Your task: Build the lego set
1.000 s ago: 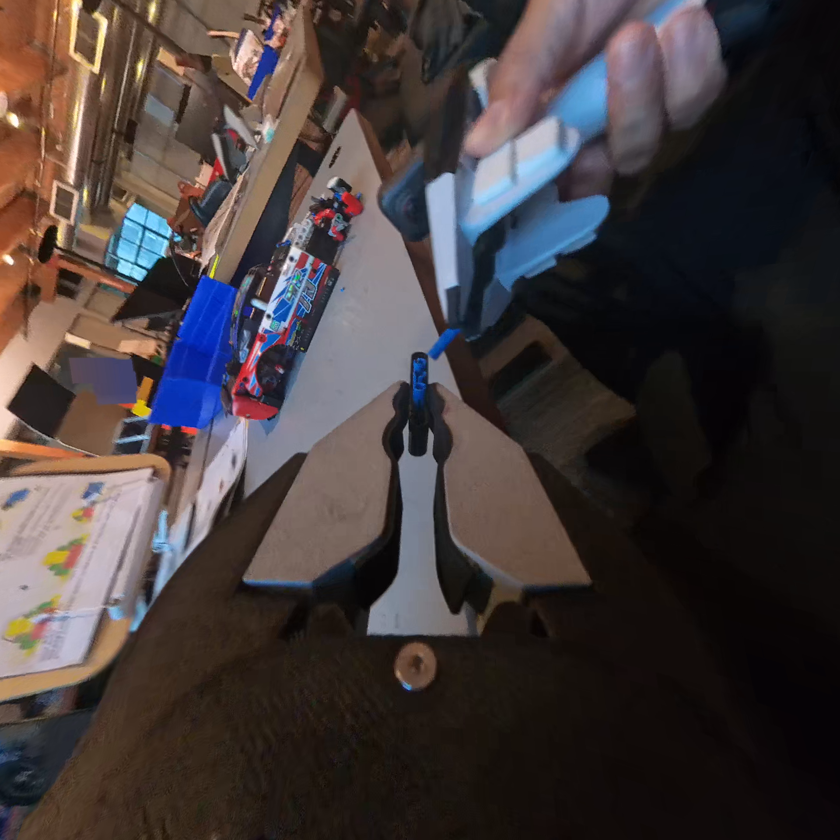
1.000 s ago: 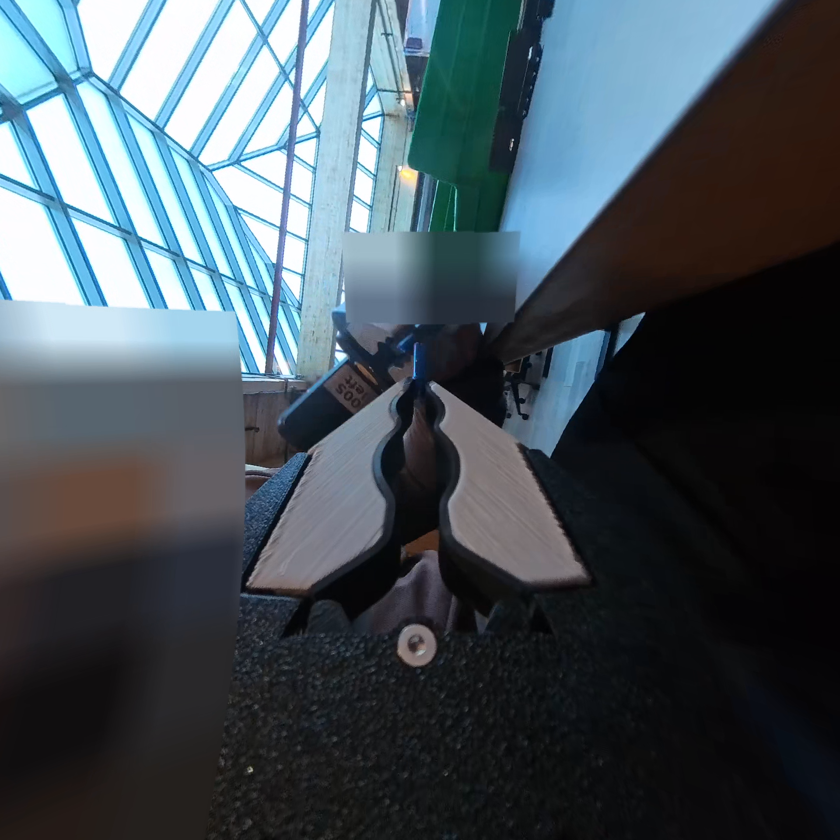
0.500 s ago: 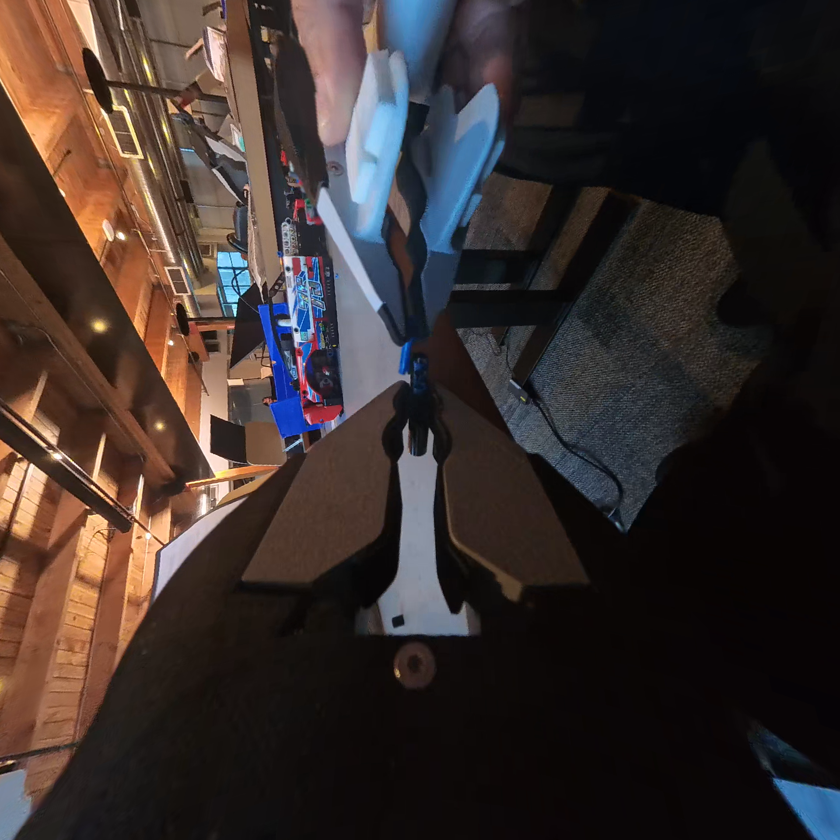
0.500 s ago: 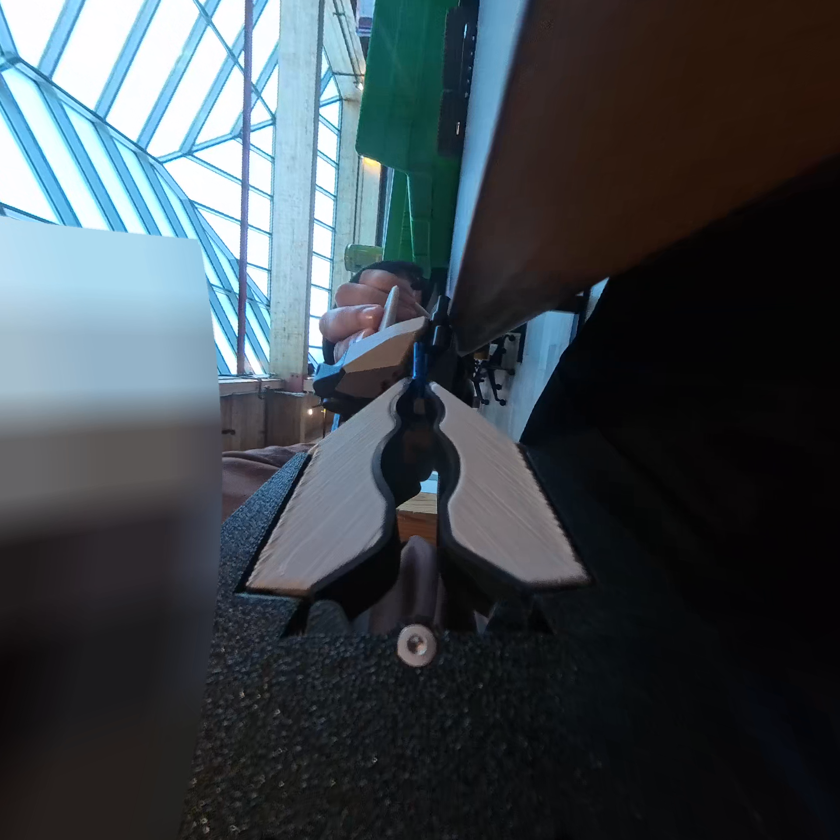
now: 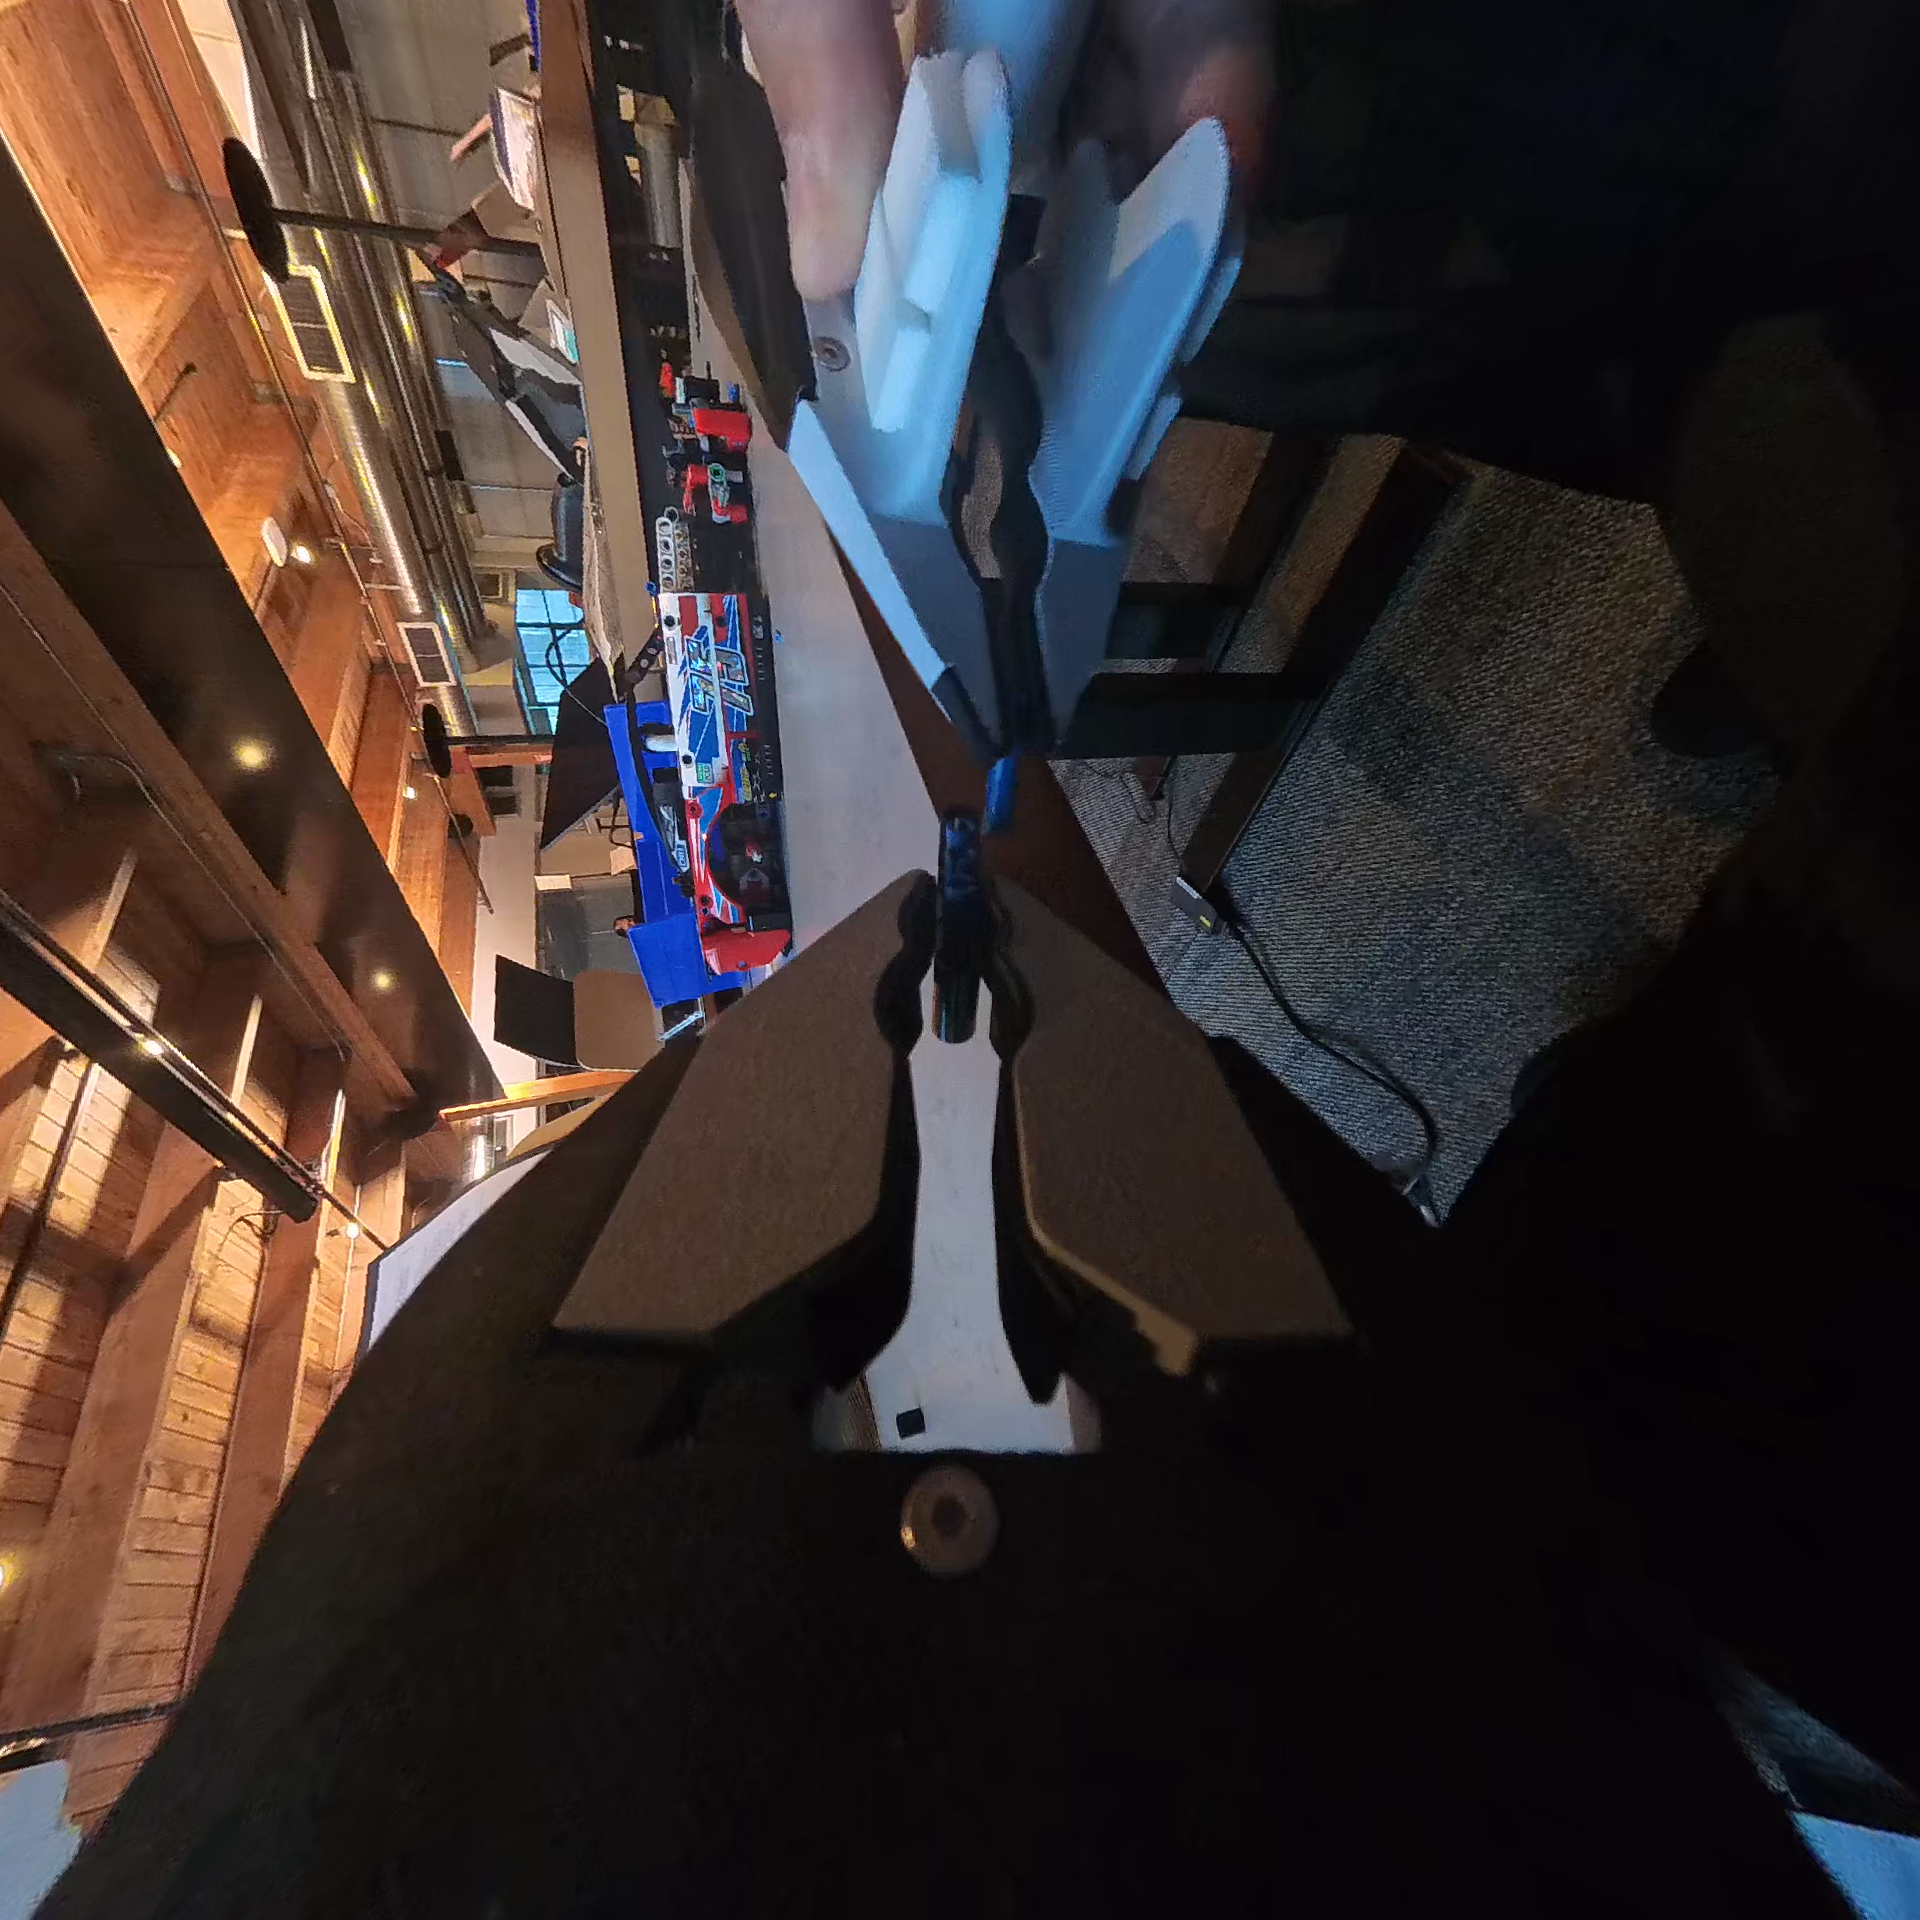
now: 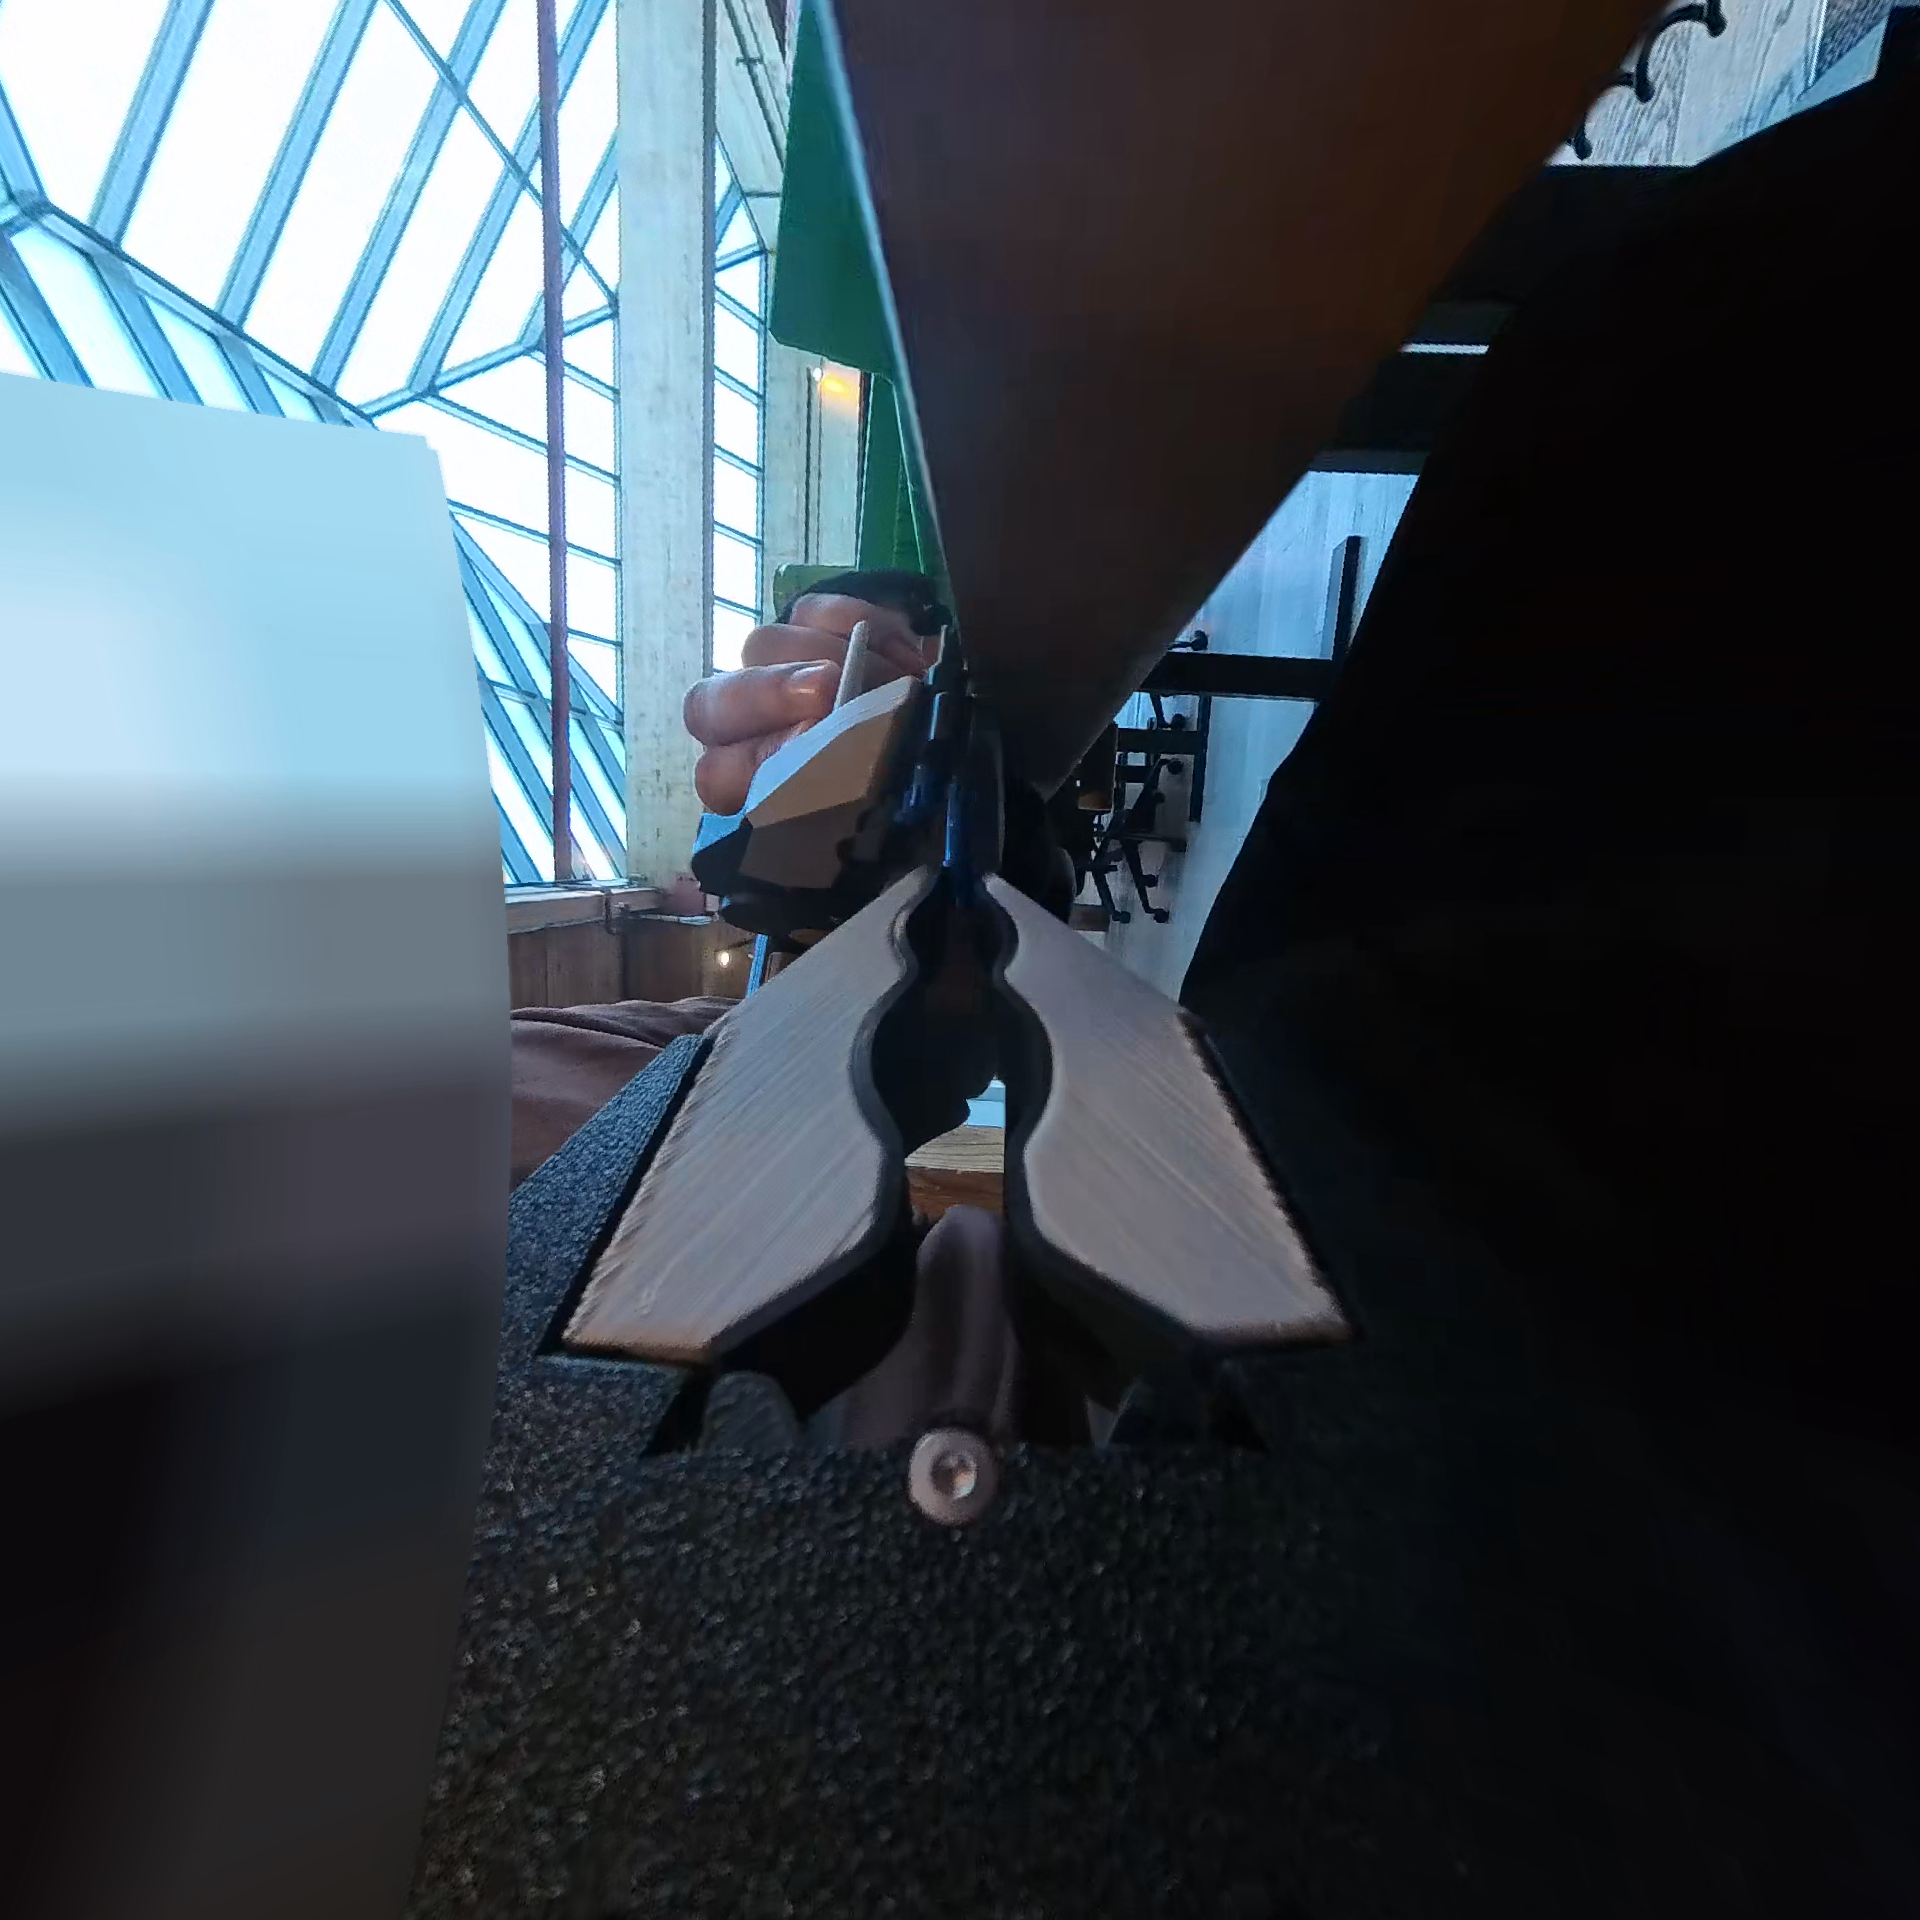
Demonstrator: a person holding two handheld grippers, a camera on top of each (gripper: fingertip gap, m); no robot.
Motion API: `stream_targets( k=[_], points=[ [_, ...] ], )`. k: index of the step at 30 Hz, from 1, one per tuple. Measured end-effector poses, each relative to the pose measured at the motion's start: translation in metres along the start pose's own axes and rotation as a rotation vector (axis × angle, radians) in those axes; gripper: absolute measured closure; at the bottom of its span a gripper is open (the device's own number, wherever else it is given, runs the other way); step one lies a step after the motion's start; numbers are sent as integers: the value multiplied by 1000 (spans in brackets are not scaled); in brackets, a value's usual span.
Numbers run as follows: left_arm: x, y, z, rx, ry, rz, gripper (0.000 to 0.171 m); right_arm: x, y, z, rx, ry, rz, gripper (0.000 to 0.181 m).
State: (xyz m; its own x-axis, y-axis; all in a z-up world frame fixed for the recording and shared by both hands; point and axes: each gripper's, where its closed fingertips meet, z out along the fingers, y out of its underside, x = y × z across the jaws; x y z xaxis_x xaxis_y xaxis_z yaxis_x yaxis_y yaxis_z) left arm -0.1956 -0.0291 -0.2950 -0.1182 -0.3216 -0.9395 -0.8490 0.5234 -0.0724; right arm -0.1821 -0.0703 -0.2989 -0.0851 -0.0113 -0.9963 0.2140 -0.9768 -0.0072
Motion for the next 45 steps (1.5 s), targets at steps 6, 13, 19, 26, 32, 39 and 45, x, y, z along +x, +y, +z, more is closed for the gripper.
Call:
stream_targets(
  k=[6,13,19,26,32,39,45],
  points=[
    [-1,2,0,-22,2,-46,167,-7,-8,-3,26,-26,-3,179],
    [0,-1,0,-11,-15,-24,167,-6,-9,-2,20,-26,9,179],
    [-1,-2,-1,-11,-14,-63,166,-5,-11,-2,24,-28,13,179],
    [-6,-3,-4,-2,-53,-101,157,-4,-12,-1,26,-21,10,178],
    [-1,-3,-5,-14,-45,-58,166,-4,-14,0,26,-25,17,178],
    [0,-5,-6,-8,-34,-59,167,-3,-15,-2,30,-30,26,179],
    [3,-6,-7,9,-8,-89,167,-4,-12,1,16,-37,30,179]
  ],
)
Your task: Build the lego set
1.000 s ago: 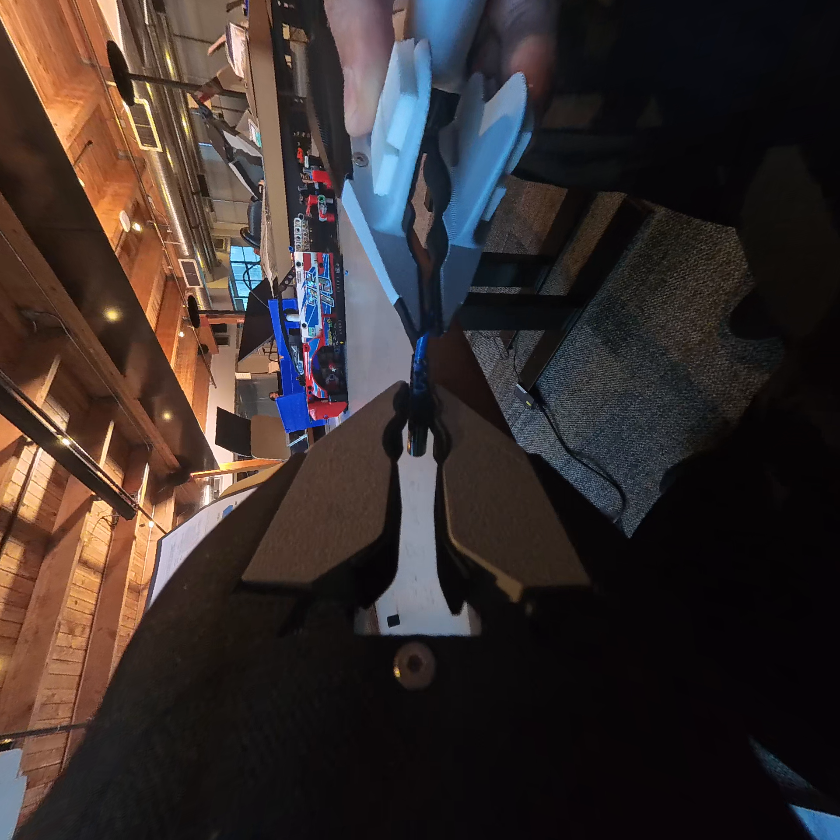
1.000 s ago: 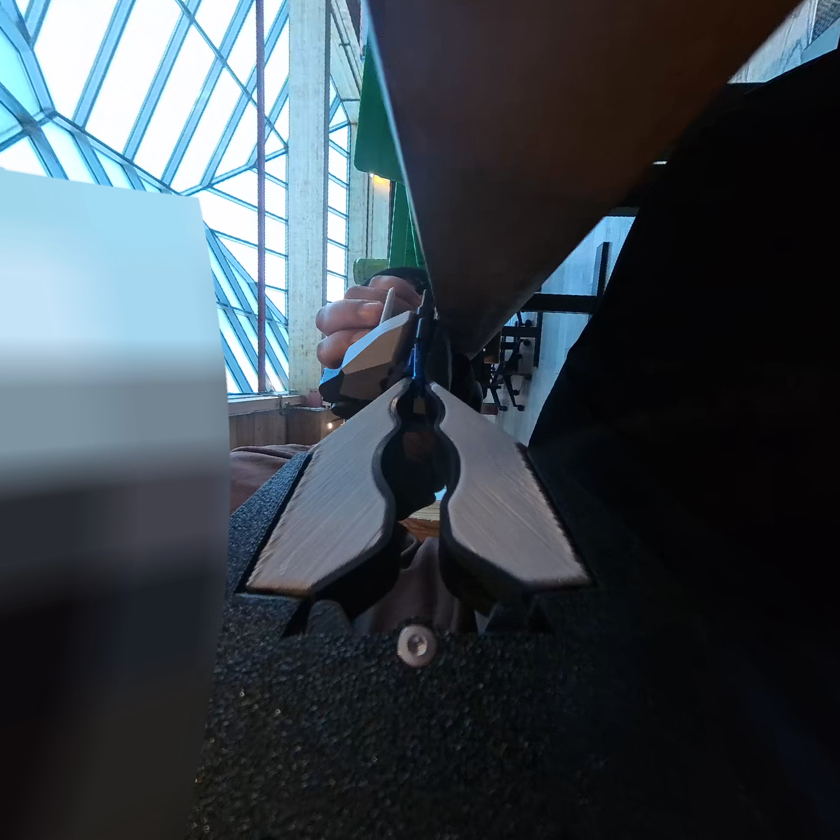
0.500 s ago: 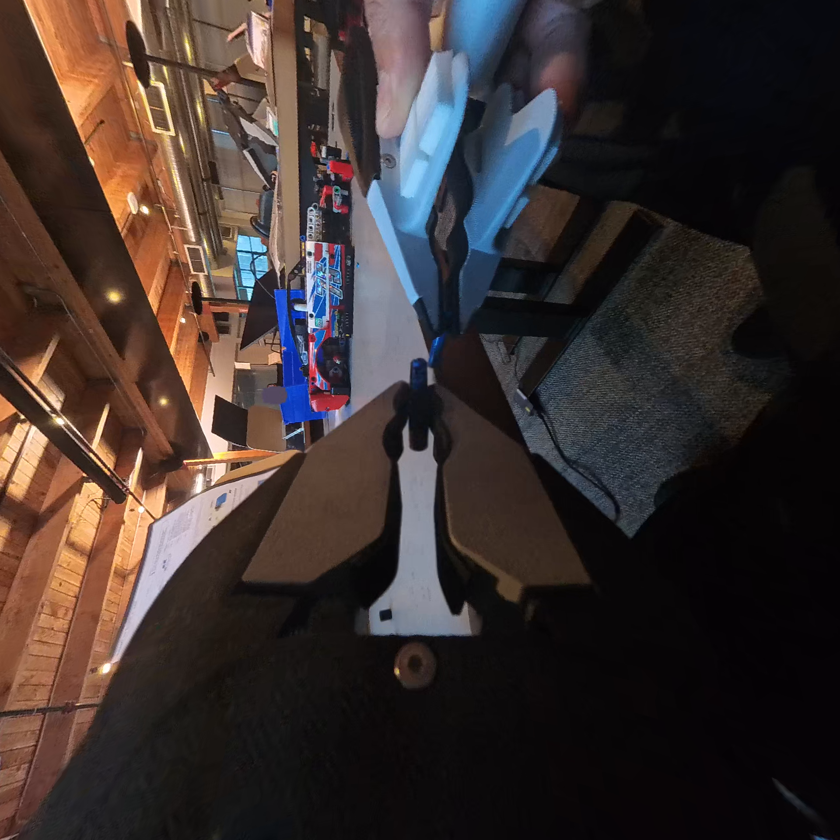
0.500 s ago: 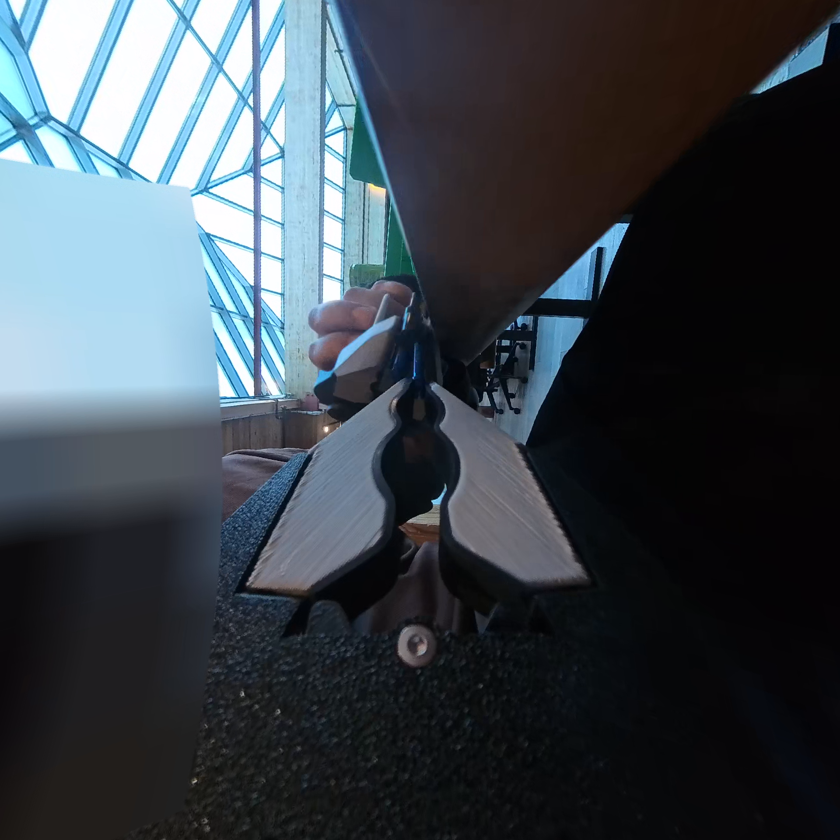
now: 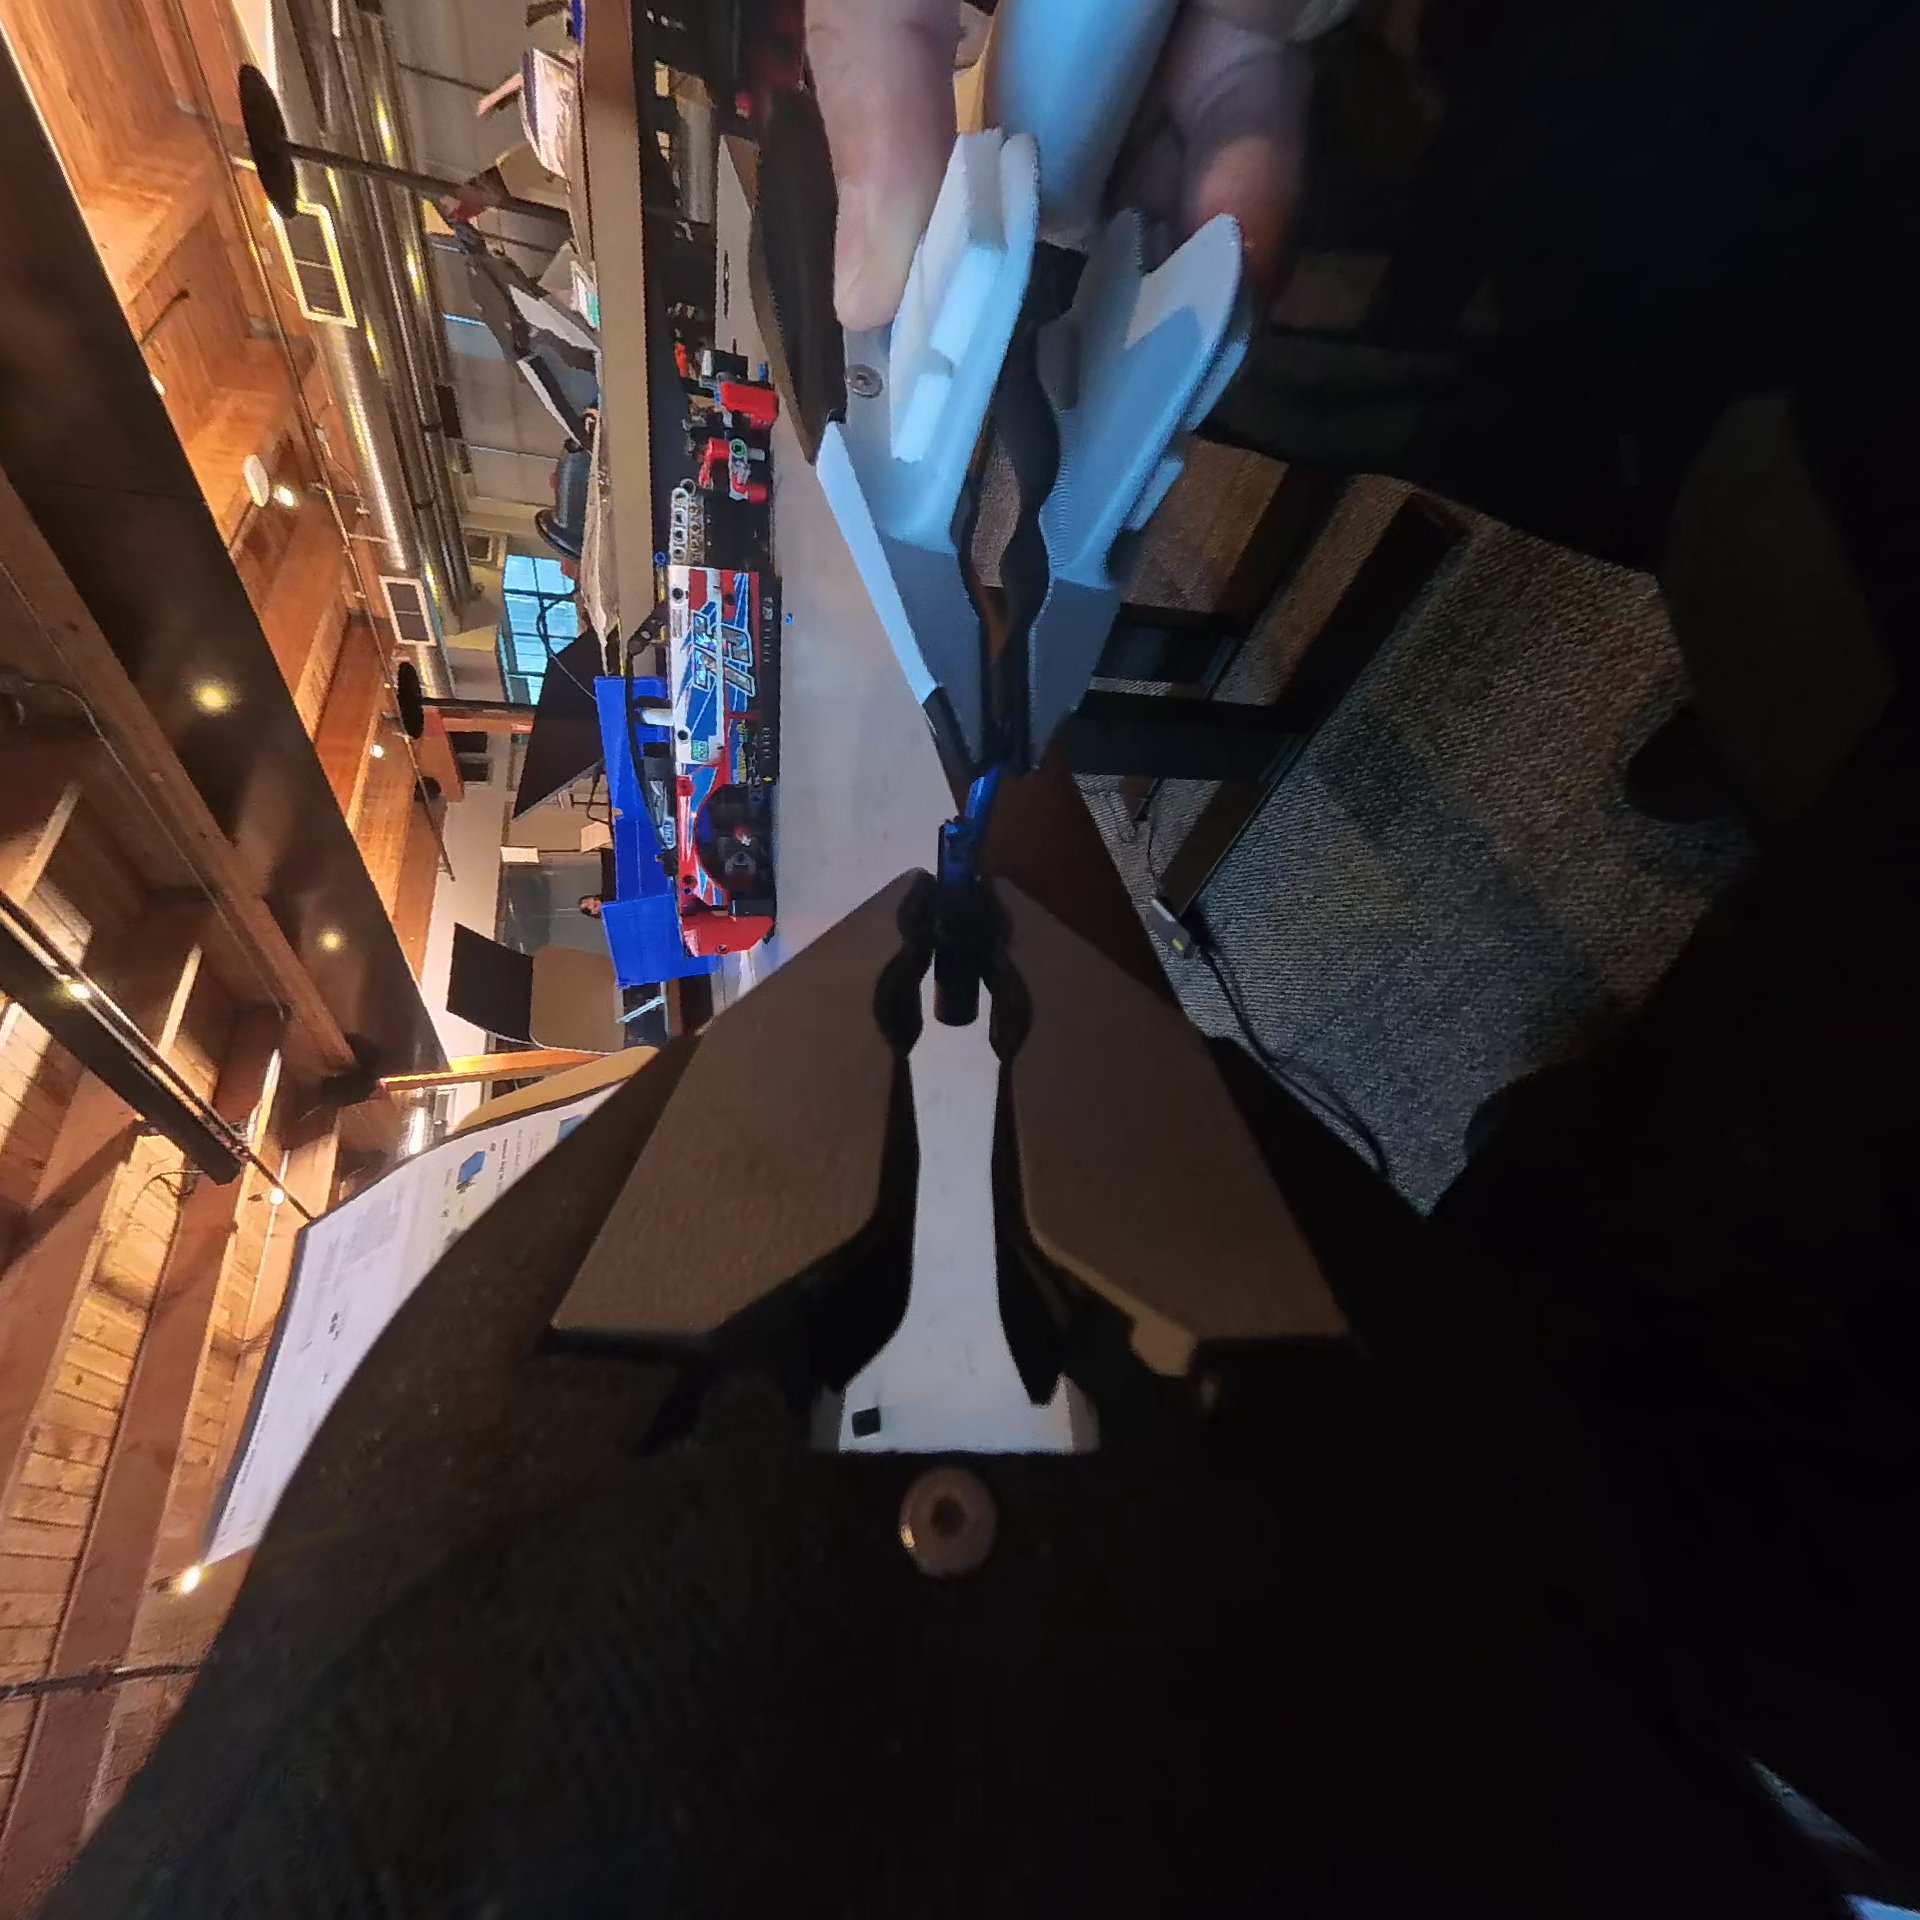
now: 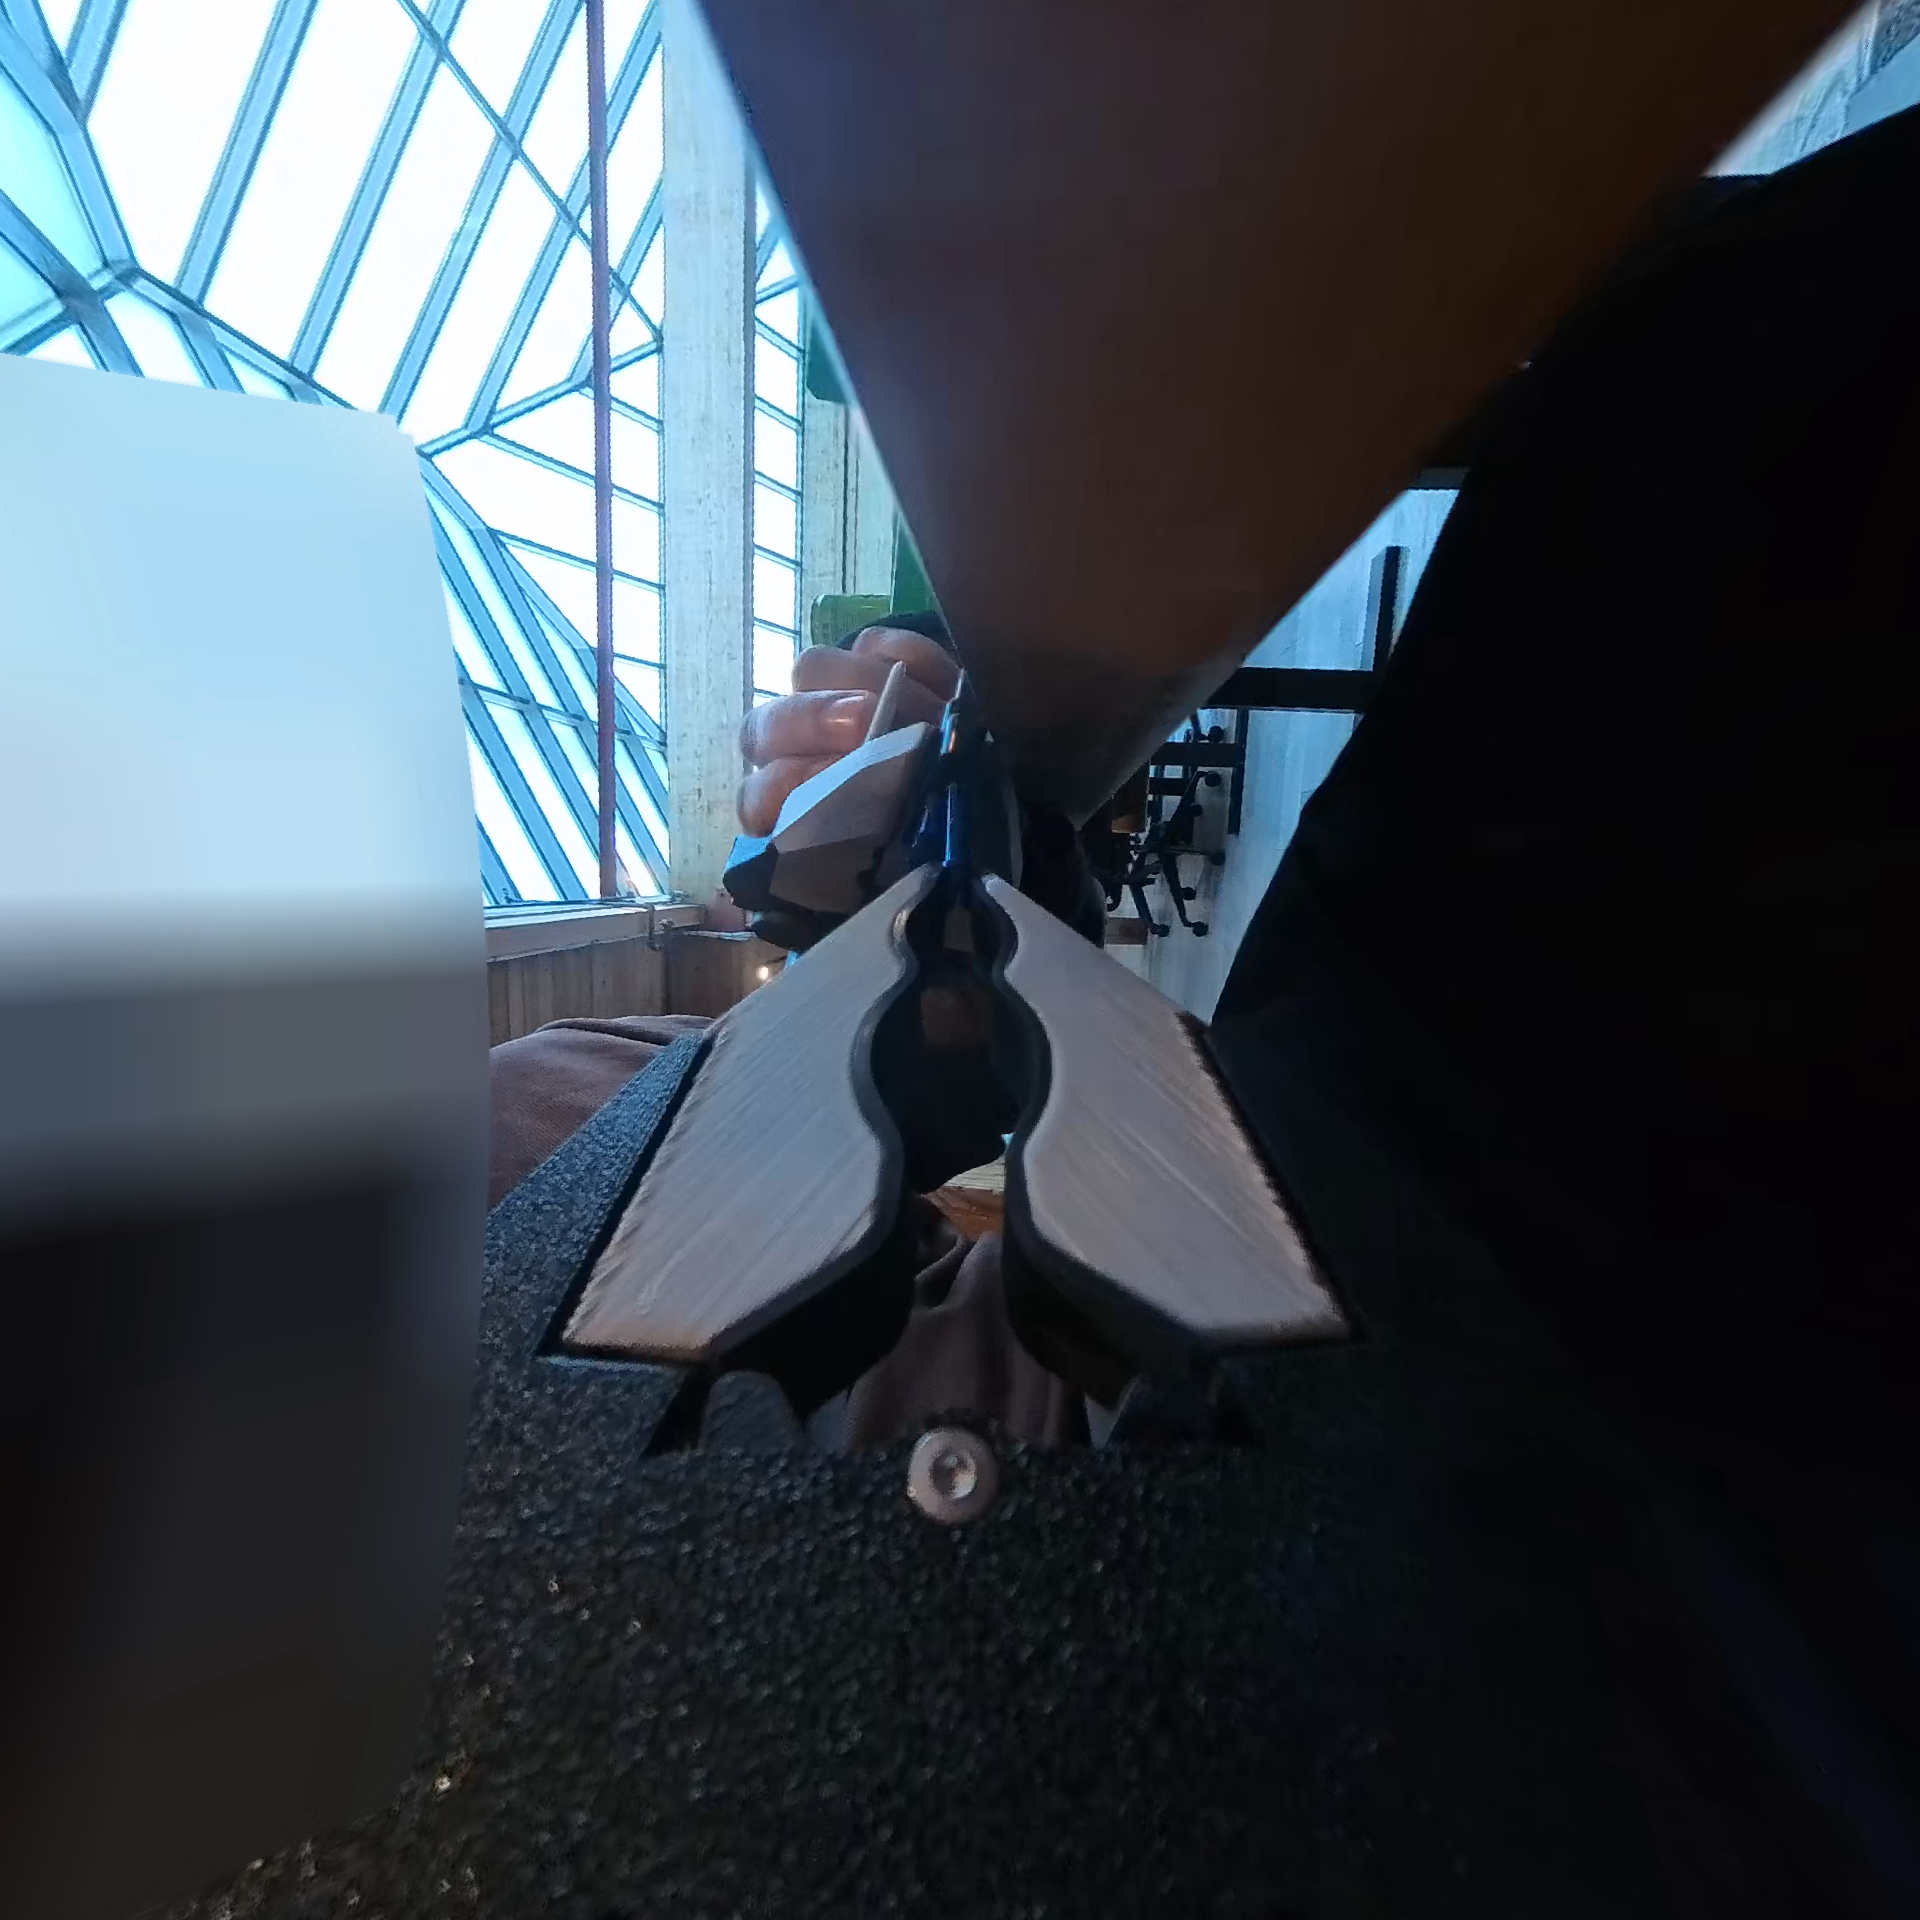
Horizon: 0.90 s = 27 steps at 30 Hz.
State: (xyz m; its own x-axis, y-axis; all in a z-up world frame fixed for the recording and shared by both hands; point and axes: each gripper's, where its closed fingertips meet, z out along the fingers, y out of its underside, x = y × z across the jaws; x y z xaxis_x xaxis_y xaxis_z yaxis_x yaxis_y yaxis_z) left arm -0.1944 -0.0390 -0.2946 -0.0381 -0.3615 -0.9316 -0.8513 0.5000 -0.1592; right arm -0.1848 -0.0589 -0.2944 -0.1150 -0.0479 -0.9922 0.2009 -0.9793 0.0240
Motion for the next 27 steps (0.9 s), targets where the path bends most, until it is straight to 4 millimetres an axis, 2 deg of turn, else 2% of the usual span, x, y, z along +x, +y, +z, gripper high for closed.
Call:
stream_targets(
  k=[5,18,23,27],
  points=[
    [1,0,-1,21,47,-69,166,-2,-1,0,-3,2,-16,179],
    [2,-2,-1,60,70,-54,166,-2,0,1,-13,6,0,179],
    [2,-2,0,52,70,-35,167,0,0,2,-12,77,-87,179],
    [2,-1,-1,53,73,-40,166,1,2,4,-6,69,-74,180]
  ],
)
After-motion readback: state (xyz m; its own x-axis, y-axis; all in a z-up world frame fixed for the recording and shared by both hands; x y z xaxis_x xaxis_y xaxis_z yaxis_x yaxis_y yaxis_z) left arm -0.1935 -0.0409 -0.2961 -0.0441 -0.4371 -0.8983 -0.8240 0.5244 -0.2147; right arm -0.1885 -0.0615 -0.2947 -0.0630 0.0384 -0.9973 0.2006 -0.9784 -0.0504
